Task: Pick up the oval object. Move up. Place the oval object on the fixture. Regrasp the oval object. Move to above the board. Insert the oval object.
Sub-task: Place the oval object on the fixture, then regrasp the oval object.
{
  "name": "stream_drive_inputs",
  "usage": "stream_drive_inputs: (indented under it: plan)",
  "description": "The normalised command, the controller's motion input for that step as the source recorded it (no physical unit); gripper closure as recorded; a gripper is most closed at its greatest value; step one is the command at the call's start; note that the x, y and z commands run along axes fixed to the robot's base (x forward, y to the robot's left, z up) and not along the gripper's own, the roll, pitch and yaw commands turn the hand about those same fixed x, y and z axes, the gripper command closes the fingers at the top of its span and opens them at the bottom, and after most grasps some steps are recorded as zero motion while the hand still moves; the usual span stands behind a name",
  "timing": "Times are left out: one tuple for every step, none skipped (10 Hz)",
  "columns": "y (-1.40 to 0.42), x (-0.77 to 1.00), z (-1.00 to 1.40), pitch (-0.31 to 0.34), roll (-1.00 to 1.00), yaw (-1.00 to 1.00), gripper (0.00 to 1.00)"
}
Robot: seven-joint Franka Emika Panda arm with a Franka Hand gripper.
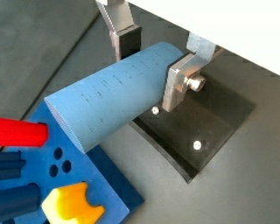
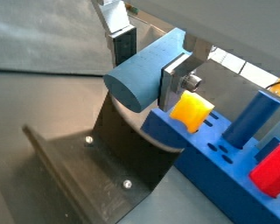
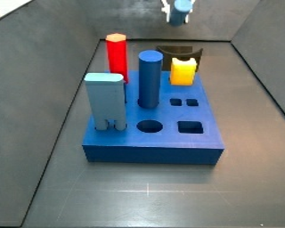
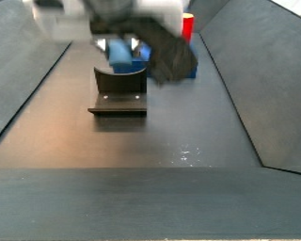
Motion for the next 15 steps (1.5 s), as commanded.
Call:
stream_drive_inputs:
  plan:
    - [0.11, 0.17, -1.0, 0.075, -1.0, -0.11, 1.0]
    - [0.11, 0.18, -1.0, 0.072, -0.84, -0.11, 1.0]
    - [0.12, 0.18, -1.0, 0.07, -0.68, -0.11, 1.0]
    - [0.12, 0.19, -1.0, 0.067, -0.52, -0.11, 1.0]
    - [0.13, 0.2, -0.96, 0.066, -0.32, -0.12, 1.0]
    - [0.1, 0.16, -0.78, 0.062, -0.23, -0.11, 1.0]
    - [0.07, 0.12, -0.53, 0.037, -0.18, -0.12, 1.0]
    - [0.07, 0.1, -0.35, 0.023, -0.17, -0.12, 1.0]
    - [0.07, 0.09, -0.19, 0.013, -0.16, -0.12, 1.0]
    - [0.0, 0.0, 0.0, 0.0, 0.0, 0.0, 0.0]
    - [0.0, 0.0, 1.0, -0.008, 0.0, 0.03, 0.0]
    - [0.0, 0.0, 1.0, -0.006, 0.0, 0.03, 0.0]
    - [0.0, -0.03, 1.0, 0.014, 0.03, 0.04, 0.0]
    - [-0.01, -0.03, 1.0, 0.024, 0.04, 0.04, 0.0]
    - [0.0, -0.04, 1.0, 0.054, 0.05, 0.03, 0.0]
